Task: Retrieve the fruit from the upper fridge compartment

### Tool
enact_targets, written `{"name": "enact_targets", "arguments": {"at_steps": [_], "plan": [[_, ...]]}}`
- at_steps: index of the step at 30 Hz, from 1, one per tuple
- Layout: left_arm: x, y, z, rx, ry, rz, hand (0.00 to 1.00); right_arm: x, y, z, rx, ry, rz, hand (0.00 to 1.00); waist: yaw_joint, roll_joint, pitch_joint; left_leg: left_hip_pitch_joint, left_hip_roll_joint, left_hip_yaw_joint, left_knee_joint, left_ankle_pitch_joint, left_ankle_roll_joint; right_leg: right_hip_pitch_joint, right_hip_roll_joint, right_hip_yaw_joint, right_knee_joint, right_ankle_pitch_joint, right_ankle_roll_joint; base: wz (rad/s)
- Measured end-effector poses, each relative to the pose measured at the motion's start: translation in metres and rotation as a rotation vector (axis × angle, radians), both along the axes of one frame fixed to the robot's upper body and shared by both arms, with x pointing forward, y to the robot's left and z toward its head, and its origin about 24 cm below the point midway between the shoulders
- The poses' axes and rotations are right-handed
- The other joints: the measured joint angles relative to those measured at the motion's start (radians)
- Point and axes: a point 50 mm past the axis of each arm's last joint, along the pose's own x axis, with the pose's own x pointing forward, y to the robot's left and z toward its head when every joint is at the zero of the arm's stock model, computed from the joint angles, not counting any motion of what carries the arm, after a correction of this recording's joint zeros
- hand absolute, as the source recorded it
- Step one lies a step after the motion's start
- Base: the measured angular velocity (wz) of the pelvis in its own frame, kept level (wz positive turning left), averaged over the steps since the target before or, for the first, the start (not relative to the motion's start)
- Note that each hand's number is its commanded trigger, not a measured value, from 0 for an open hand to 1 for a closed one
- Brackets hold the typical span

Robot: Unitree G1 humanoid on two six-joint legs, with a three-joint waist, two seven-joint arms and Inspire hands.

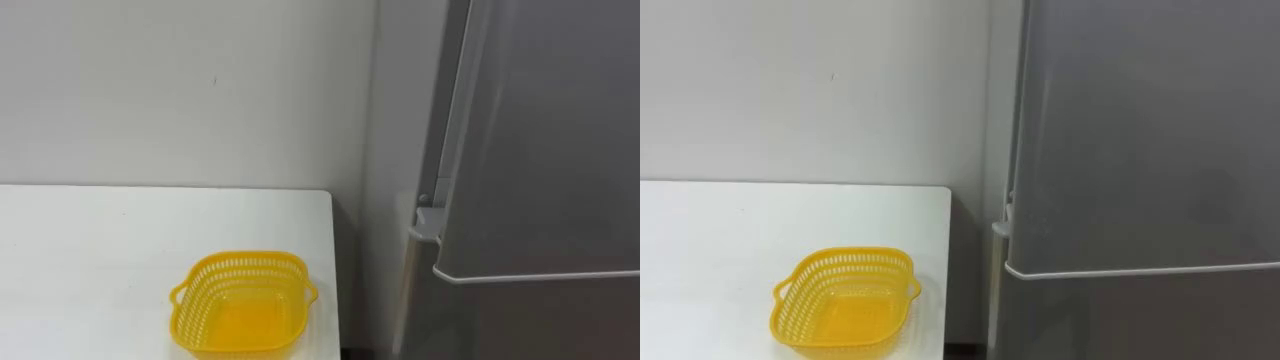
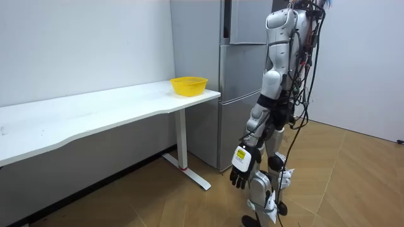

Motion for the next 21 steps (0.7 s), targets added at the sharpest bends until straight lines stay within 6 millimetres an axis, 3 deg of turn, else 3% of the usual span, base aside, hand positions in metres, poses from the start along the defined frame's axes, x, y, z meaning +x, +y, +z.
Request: {"name": "enact_targets", "arguments": {"at_steps": [10,17,21], "plan": [[0.004,0.01,0.004,0.117,-0.064,0.073,0.0,-0.005,-0.005,0.001,-0.075,0.033,0.046,0.0,-0.009,-0.007,-0.004,-0.001,-0.001,0.003,0.0,0.0,0.0,0.001,-0.001,0.002,0.0,0.0,0.0,-0.01],[0.0,0.014,0.005,0.169,-0.148,0.429,0.0,-0.022,-0.008,0.001,-0.12,0.087,0.02,0.0,-0.019,-0.004,-0.0037,0.003,0.002,0.008,-0.001,0.0,0.0,-0.003,0.0,0.012,0.013,0.0,0.0,-0.02],[0.011,0.018,0.007,0.184,-0.267,0.688,0.0,-0.024,-0.008,0.001,-0.131,0.096,0.041,0.0,-0.016,0.009,-0.0014,0.004,0.002,0.009,-0.008,0.0,0.001,-0.007,0.0,0.013,0.019,0.0,0.0,0.0]]}}
